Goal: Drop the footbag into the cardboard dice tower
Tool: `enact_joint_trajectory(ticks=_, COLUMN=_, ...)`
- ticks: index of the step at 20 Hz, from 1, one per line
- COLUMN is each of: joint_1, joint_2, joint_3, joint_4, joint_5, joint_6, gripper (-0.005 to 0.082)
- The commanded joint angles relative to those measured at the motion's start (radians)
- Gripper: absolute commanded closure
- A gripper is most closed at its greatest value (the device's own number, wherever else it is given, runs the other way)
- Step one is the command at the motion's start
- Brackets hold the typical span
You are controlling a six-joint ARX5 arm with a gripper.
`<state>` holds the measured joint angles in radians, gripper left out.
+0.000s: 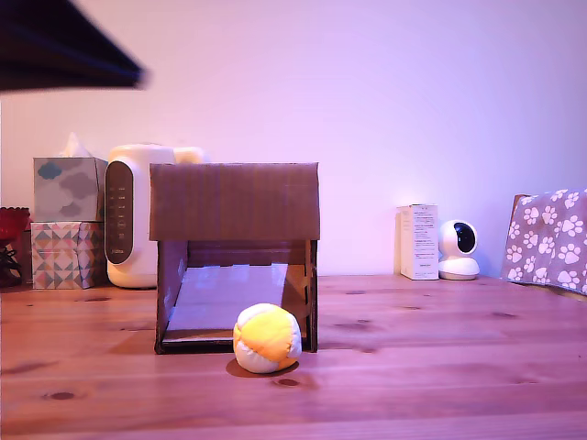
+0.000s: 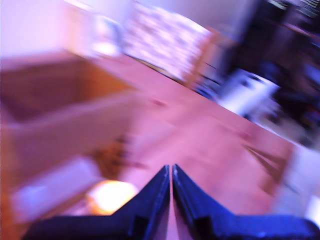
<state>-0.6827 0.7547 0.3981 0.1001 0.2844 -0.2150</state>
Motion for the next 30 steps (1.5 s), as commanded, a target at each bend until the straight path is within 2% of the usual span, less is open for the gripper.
enact_joint_trajectory(ticks=1, joint_1=-0.037, joint_2=0.04, joint_3=-0.014, joint_4=0.013, joint_5=-0.014, joint_6=-0.006, gripper=0.0788)
enact_joint_trajectory(ticks=4, joint_1=-0.102, joint_2=0.112, joint_3=-0.014, joint_4=-0.008, joint_5=-0.076, joint_6=-0.016, gripper=0.0788)
enact_joint_trajectory(ticks=5, joint_1=-0.114, joint_2=0.134, joint_3=-0.014, joint_4=-0.012, joint_5=-0.116, joint_6=-0.031, gripper=0.0788)
enact_joint_trajectory(ticks=7, joint_1=-0.123, joint_2=0.175, joint_3=-0.014, joint_4=-0.017, joint_5=-0.157, joint_6=-0.032, gripper=0.0788)
enact_joint_trajectory(ticks=10, joint_1=-0.123, joint_2=0.229, joint_3=-0.014, joint_4=-0.013, joint_5=-0.154, joint_6=-0.032, gripper=0.0775)
enact_joint_trajectory(ticks=11, joint_1=-0.123, joint_2=0.243, joint_3=-0.014, joint_4=-0.006, joint_5=-0.153, joint_6=-0.032, gripper=0.0727)
enact_joint_trajectory(ticks=12, joint_1=-0.123, joint_2=0.256, joint_3=-0.014, joint_4=0.004, joint_5=-0.146, joint_6=-0.032, gripper=0.0567)
enact_joint_trajectory(ticks=13, joint_1=-0.123, joint_2=0.271, joint_3=-0.014, joint_4=0.023, joint_5=-0.147, joint_6=-0.041, gripper=0.0308)
enact_joint_trajectory(ticks=14, joint_1=-0.123, joint_2=0.293, joint_3=-0.014, joint_4=0.055, joint_5=-0.152, joint_6=-0.047, gripper=0.0003)
enact_joint_trajectory(ticks=15, joint_1=-0.123, joint_2=0.315, joint_3=-0.012, joint_4=0.069, joint_5=-0.155, joint_6=-0.047, gripper=0.0013)
enact_joint_trajectory(ticks=16, joint_1=-0.123, joint_2=0.338, joint_3=-0.012, joint_4=0.097, joint_5=-0.162, joint_6=-0.047, gripper=0.0062)
enact_joint_trajectory(ticks=21, joint_1=-0.123, joint_2=0.455, joint_3=-0.01, joint_4=0.251, joint_5=-0.19, joint_6=-0.039, gripper=0.0062)
enact_joint_trajectory(ticks=23, joint_1=-0.122, joint_2=0.503, joint_3=-0.01, joint_4=0.299, joint_5=-0.242, joint_6=-0.039, gripper=0.0062)
enact_joint_trajectory(ticks=27, joint_1=-0.122, joint_2=0.631, joint_3=-0.005, joint_4=0.438, joint_5=-0.327, joint_6=0.003, gripper=0.0062)
enact_joint_trajectory(ticks=30, joint_1=-0.116, joint_2=0.736, joint_3=0.006, joint_4=0.536, joint_5=-0.346, joint_6=0.014, gripper=0.0062)
